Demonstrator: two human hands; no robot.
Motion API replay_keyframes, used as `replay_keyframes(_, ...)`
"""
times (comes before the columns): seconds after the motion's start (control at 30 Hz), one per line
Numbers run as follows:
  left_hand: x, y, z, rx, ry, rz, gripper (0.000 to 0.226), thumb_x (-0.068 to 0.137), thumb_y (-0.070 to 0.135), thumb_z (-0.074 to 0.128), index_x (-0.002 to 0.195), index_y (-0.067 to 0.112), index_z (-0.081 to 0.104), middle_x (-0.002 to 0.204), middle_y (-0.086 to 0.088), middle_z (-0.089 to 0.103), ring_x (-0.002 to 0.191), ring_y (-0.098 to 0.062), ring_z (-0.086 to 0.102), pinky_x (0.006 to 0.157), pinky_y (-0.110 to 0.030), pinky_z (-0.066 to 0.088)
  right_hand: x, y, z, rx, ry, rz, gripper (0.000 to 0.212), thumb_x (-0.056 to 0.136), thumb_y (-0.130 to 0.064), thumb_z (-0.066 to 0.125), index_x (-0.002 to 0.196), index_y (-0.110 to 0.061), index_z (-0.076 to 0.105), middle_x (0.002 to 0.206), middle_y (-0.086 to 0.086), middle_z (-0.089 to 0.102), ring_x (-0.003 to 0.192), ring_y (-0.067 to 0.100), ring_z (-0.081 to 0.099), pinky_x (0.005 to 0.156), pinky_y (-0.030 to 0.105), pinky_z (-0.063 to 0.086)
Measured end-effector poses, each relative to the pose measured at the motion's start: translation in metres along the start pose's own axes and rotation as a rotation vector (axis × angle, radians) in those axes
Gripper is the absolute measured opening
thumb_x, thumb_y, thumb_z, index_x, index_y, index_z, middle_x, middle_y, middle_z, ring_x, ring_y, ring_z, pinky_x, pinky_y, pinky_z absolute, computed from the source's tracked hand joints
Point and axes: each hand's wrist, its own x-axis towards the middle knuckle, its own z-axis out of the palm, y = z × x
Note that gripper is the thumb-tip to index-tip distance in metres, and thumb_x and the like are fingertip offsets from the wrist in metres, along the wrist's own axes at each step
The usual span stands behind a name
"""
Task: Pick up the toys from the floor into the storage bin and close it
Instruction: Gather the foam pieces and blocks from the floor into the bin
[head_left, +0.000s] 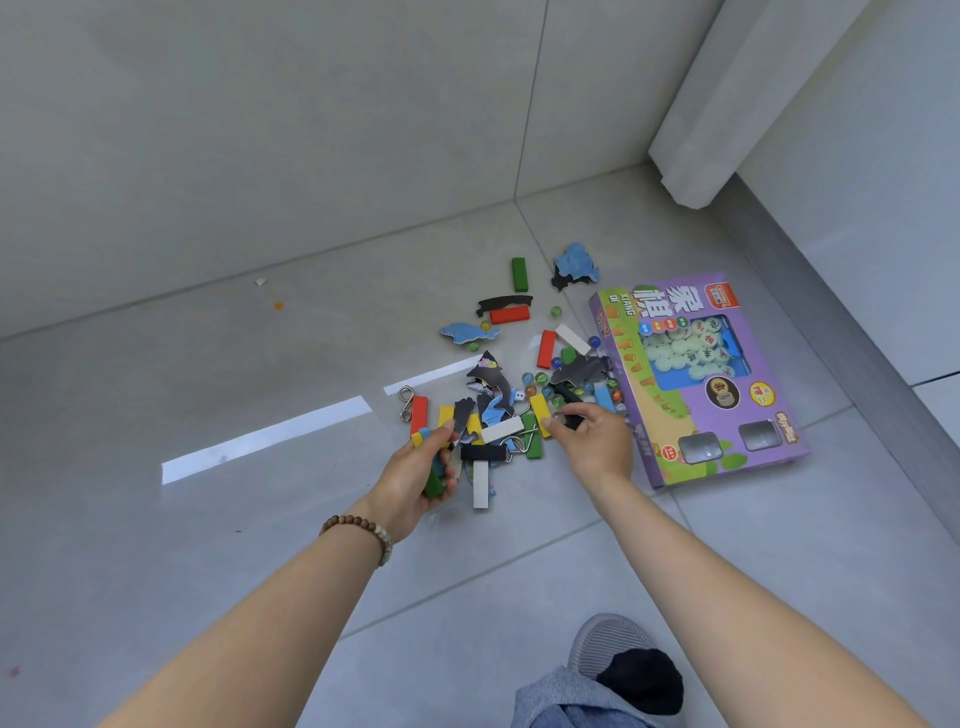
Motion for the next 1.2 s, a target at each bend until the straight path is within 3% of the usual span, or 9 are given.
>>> replay_keyframes(0.2, 0.001, 0.0, 0.001, -0.002, 0.017, -0.019, 0.027, 0.089, 0.037, 0.06, 0.099, 0.012, 0.056, 0.065, -0.001, 0.048, 0.057, -0.012, 0.045, 0.044, -0.017, 0.047, -0.016, 0.016, 0.011, 0.134, 0.033, -0.026, 0.017, 0.078, -0.025, 0.074, 0.095, -0.02, 0.071, 0.053, -0.009, 0.039, 0.05, 0.008, 0.035, 0.049, 0.021, 0.029)
replay_keyframes(0.37, 0.0, -0.001, 0.001, -0.012, 0.012, -0.016, 0.026, 0.09, 0.036, 0.059, 0.102, 0.012, 0.059, 0.065, 0.0, 0.047, 0.057, -0.012, 0.044, 0.045, -0.017, 0.047, -0.021, 0.026, 0.0, 0.192, 0.091, -0.057, 0.024, 0.08, -0.023, 0.074, 0.1, -0.019, 0.063, 0.053, 0.0, 0.039, 0.056, 0.014, 0.044, 0.061, 0.02, 0.039)
replay_keyframes(0.5, -0.001, -0.001, 0.0, -0.003, 0.011, -0.005, 0.023, 0.092, 0.035, 0.057, 0.098, 0.013, 0.06, 0.065, 0.0, 0.046, 0.057, -0.012, 0.044, 0.046, -0.018, 0.046, -0.025, 0.034, -0.009, 0.074, 0.029, -0.108, 0.026, 0.079, -0.027, 0.074, 0.097, -0.022, 0.055, 0.056, 0.001, 0.04, 0.057, 0.013, 0.043, 0.061, 0.025, 0.038)
replay_keyframes(0.6, -0.001, -0.002, -0.001, 0.008, 0.021, -0.003, 0.022, 0.092, 0.035, 0.057, 0.094, 0.013, 0.06, 0.066, 0.001, 0.046, 0.057, -0.012, 0.044, 0.048, -0.019, 0.047, -0.035, 0.038, -0.007, -0.038, -0.005, -0.128, 0.031, 0.079, -0.045, 0.068, 0.093, -0.024, 0.05, 0.055, -0.002, 0.041, 0.055, 0.014, 0.045, 0.057, 0.029, 0.036)
replay_keyframes(0.73, -0.002, -0.003, -0.002, 0.016, 0.029, -0.006, 0.022, 0.091, 0.036, 0.058, 0.087, 0.015, 0.061, 0.066, 0.0, 0.047, 0.058, -0.012, 0.044, 0.052, -0.021, 0.046, -0.049, 0.047, -0.007, -0.536, -0.078, -0.329, 0.032, 0.086, -0.053, 0.056, 0.094, -0.024, 0.045, 0.056, -0.006, 0.044, 0.055, 0.014, 0.047, 0.051, 0.029, 0.035)
replay_keyframes(0.8, -0.003, -0.003, -0.002, 0.018, 0.033, -0.009, 0.021, 0.091, 0.035, 0.058, 0.085, 0.015, 0.059, 0.066, 0.0, 0.046, 0.058, -0.012, 0.043, 0.051, -0.021, 0.046, -0.052, 0.05, -0.006, -0.621, -0.048, -0.413, 0.028, 0.091, -0.048, 0.052, 0.088, -0.021, 0.043, 0.059, -0.007, 0.047, 0.055, 0.015, 0.046, 0.046, 0.025, 0.029)
replay_keyframes(0.87, -0.004, -0.003, -0.003, 0.009, 0.034, -0.011, 0.021, 0.092, 0.034, 0.057, 0.086, 0.014, 0.058, 0.065, 0.0, 0.046, 0.058, -0.012, 0.043, 0.048, -0.02, 0.047, -0.051, 0.048, -0.005, -0.493, -0.054, -0.341, 0.026, 0.092, -0.043, 0.053, 0.083, -0.021, 0.041, 0.057, -0.006, 0.044, 0.053, 0.014, 0.044, 0.047, 0.023, 0.028)
replay_keyframes(1.0, -0.017, 0.009, -0.007, 0.008, 0.021, 0.018, 0.021, 0.092, 0.034, 0.056, 0.086, 0.014, 0.056, 0.062, 0.001, 0.046, 0.056, -0.011, 0.043, 0.048, -0.019, 0.045, -0.046, 0.012, -0.008, 0.153, -0.11, -0.049, 0.027, 0.09, -0.033, 0.059, 0.077, -0.013, 0.047, 0.052, -0.004, 0.037, 0.049, 0.012, 0.029, 0.045, 0.019, 0.024)
replay_keyframes(1.2, -0.088, 0.067, -0.043, 0.056, 0.031, 0.2, 0.033, 0.092, 0.043, 0.054, 0.071, 0.019, 0.046, 0.055, 0.006, 0.041, 0.05, -0.009, 0.037, 0.043, -0.016, 0.036, -0.081, -0.103, -0.025, 0.493, -0.523, 0.196, 0.021, 0.097, -0.023, 0.047, 0.079, -0.013, 0.049, 0.05, -0.004, 0.034, 0.042, 0.009, 0.024, 0.037, 0.018, 0.017)
